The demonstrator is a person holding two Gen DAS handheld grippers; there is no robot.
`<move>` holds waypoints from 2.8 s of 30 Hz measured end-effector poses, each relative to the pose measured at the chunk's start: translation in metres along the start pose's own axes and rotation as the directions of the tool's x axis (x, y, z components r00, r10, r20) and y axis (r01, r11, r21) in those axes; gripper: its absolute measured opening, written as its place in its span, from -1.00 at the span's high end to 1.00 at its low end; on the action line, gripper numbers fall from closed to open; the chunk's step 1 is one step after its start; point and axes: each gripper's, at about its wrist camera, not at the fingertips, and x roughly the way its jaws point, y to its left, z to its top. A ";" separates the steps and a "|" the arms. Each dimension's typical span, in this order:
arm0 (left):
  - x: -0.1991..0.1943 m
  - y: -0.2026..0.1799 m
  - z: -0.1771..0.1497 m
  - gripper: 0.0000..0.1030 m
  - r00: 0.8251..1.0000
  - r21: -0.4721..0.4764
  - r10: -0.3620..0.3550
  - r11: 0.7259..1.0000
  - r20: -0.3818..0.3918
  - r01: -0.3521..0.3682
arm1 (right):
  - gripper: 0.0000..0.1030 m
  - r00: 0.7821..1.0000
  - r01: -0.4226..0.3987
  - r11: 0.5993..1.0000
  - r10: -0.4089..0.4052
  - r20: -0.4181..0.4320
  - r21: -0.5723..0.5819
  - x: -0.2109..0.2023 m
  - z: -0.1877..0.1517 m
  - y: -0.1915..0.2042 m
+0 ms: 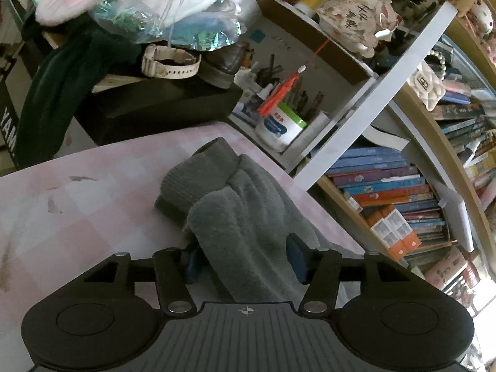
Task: Fold clothes
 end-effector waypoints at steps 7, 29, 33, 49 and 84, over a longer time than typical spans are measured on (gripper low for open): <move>0.000 0.000 0.000 -0.19 1.000 0.001 -0.016 1.000 0.002 0.016 | -0.18 0.997 -0.074 0.995 0.071 -0.040 -0.060 0.037 0.010 0.042; -0.001 0.000 -0.001 -0.24 0.999 -0.001 -0.033 0.999 0.006 0.033 | -0.38 0.987 -0.143 0.966 0.125 -0.097 -0.214 0.165 0.067 0.153; -0.001 0.000 -0.001 -0.24 0.999 -0.002 -0.036 0.999 0.007 0.036 | -0.39 0.984 -0.155 0.961 0.130 -0.119 -0.228 0.162 0.064 0.158; -0.001 0.001 0.000 -0.24 0.999 -0.005 -0.039 0.999 0.009 0.039 | -0.39 0.964 -0.262 0.913 0.235 -0.121 -0.314 0.083 0.019 0.169; 0.002 0.009 0.002 0.39 1.000 -0.043 0.021 0.999 -0.002 -0.021 | -0.30 0.974 -0.224 0.953 0.211 -0.082 -0.205 0.034 -0.012 0.072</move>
